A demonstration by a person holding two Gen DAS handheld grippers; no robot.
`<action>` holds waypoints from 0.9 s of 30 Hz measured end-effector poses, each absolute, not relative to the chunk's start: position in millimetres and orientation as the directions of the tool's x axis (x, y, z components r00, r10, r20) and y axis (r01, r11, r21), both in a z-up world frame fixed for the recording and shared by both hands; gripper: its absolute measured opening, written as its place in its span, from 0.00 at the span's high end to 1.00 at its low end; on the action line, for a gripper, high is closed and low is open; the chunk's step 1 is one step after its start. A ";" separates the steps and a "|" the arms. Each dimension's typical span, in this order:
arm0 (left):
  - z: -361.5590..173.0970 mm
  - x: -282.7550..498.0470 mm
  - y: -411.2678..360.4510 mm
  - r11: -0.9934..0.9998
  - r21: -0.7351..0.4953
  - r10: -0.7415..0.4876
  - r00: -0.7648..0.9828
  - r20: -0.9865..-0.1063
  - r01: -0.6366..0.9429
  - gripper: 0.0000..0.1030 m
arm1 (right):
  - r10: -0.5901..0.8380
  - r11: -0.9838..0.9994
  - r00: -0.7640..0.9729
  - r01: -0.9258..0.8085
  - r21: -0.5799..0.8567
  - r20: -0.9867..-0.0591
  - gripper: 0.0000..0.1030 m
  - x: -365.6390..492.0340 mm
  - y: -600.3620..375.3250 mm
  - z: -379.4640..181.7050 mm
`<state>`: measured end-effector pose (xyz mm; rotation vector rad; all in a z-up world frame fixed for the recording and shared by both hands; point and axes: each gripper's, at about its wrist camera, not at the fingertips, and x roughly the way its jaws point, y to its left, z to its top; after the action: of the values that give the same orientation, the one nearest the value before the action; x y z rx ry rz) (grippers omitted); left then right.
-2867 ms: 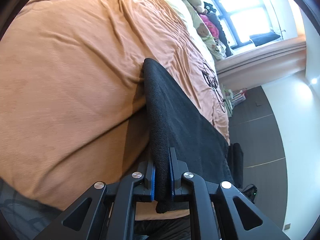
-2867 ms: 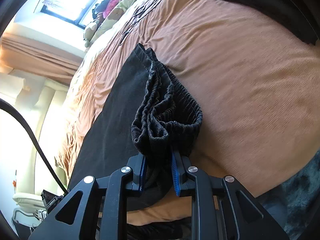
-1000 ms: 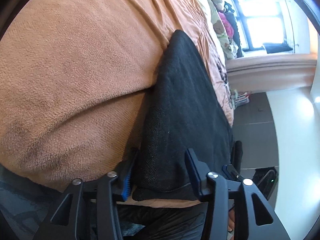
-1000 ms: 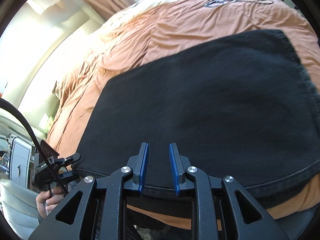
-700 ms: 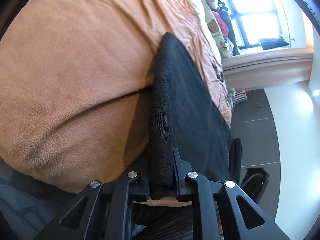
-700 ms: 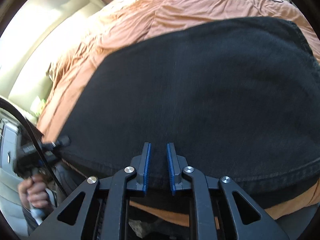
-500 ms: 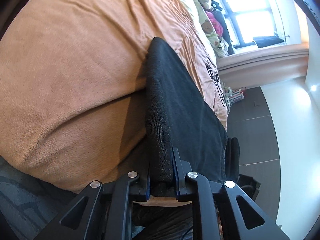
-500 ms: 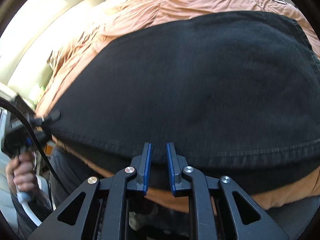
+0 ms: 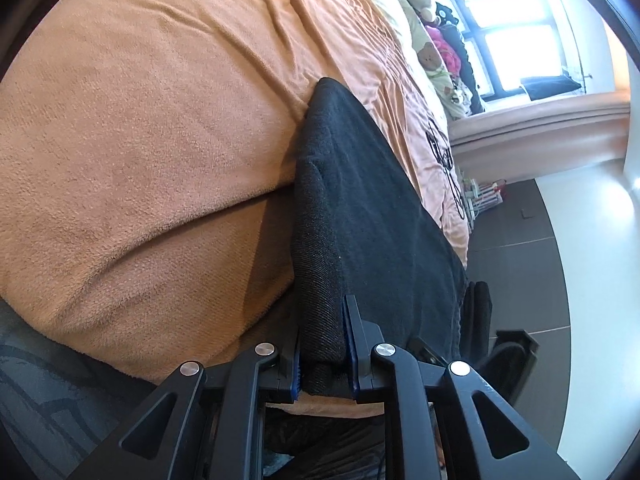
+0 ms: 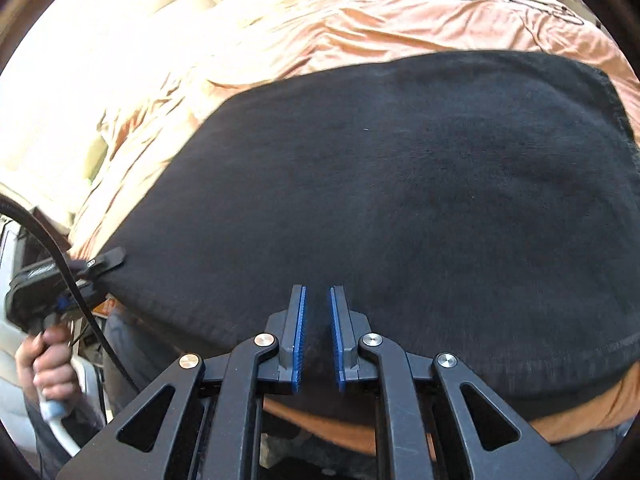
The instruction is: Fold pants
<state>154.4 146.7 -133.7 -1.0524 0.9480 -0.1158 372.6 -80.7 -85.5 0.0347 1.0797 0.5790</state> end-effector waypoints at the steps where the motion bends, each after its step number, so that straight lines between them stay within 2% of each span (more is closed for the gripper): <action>1: -133.7 154.9 146.7 0.527 -0.778 -0.500 0.615 -0.609 -0.342 0.83 | 0.463 0.851 0.337 -0.427 0.305 -0.820 0.91 377.7 -77.7 -88.0; 27: -157.7 181.2 151.5 0.504 -0.731 -0.447 0.586 -0.676 -0.459 0.80 | 0.515 0.850 0.338 -0.320 0.419 -0.787 0.92 482.0 -60.0 -101.2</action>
<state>181.2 151.5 -157.7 -1.0928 0.9986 0.0096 482.0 -60.0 -101.2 0.2029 1.0988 0.5488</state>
